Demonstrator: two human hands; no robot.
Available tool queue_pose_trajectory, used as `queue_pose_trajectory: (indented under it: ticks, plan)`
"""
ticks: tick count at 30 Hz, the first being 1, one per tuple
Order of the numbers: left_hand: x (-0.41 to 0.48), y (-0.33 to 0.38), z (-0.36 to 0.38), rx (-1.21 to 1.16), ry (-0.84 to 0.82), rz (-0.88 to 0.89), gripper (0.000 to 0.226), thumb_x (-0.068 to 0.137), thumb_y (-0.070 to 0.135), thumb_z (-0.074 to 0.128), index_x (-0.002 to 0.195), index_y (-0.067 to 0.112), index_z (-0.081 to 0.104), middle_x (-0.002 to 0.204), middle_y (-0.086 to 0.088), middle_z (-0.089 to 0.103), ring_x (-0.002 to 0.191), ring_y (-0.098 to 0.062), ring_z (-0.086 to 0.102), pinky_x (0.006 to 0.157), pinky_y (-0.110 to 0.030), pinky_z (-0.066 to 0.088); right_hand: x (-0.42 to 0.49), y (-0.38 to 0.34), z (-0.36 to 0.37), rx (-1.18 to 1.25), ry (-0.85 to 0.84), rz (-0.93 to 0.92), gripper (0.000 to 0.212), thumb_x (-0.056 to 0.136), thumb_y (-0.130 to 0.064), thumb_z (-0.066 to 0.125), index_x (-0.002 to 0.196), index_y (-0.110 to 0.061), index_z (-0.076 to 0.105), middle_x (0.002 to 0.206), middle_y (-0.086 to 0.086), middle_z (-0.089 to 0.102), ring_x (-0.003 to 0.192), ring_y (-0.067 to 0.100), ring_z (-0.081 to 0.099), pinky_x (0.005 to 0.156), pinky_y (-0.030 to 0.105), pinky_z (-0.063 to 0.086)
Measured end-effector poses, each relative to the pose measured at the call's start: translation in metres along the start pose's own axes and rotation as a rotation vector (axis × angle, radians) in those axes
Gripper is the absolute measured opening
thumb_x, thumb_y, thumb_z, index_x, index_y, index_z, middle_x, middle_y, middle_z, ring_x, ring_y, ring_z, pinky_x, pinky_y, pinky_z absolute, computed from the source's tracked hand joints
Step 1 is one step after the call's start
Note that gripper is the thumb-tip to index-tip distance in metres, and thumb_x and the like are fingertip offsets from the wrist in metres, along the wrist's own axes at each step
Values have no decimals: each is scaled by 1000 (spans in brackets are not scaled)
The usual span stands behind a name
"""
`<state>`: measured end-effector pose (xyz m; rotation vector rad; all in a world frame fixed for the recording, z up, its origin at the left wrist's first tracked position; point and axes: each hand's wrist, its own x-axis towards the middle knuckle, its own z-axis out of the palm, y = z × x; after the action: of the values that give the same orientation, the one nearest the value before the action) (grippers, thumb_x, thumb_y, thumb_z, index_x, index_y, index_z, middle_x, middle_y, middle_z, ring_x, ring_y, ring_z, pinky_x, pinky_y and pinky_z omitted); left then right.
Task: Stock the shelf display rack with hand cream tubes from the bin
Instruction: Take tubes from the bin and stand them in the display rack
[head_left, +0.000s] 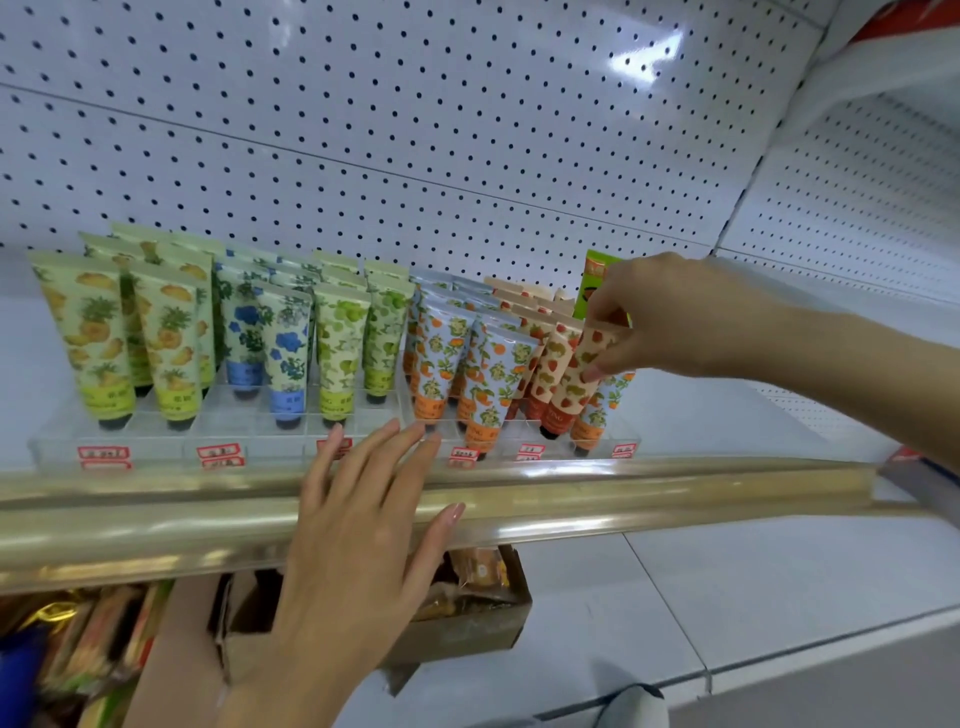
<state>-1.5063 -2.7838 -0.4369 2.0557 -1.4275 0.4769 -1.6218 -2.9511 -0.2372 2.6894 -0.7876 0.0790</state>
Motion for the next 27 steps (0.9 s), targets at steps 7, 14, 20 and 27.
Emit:
queue_pose_trajectory:
  ticks: [7,14,20,27]
  plan:
    - [0,-1,0,-10,2,1,57,96,49,26,130,15,55,134,1,55,128,-17,42,113,-45,17,10,0,8,39,-51,-4,35,73,-48,74,95,-24,61,78,-9,45,81,17,49,69,30,39]
    - [0,-1,0,0,2,0,57,96,49,25,130,14,56,134,1,55,128,-16,42,113,-45,18,15,2,11,58,-51,1,32,73,-48,73,84,-28,51,75,-12,43,80,17,51,69,29,38]
    - [0,0,1,42,3,12,58,96,48,26,132,12,54,138,-1,53,131,-16,40,114,-46,17,15,5,11,69,-42,9,34,73,-46,74,94,-23,62,72,-12,44,72,13,47,68,29,38]
    - [-10,5,-8,79,61,79,60,95,48,32,139,10,45,147,-4,41,139,-18,30,116,-47,14,-11,6,-5,87,47,-64,44,76,-44,72,114,-22,62,93,-8,43,90,13,43,82,33,43]
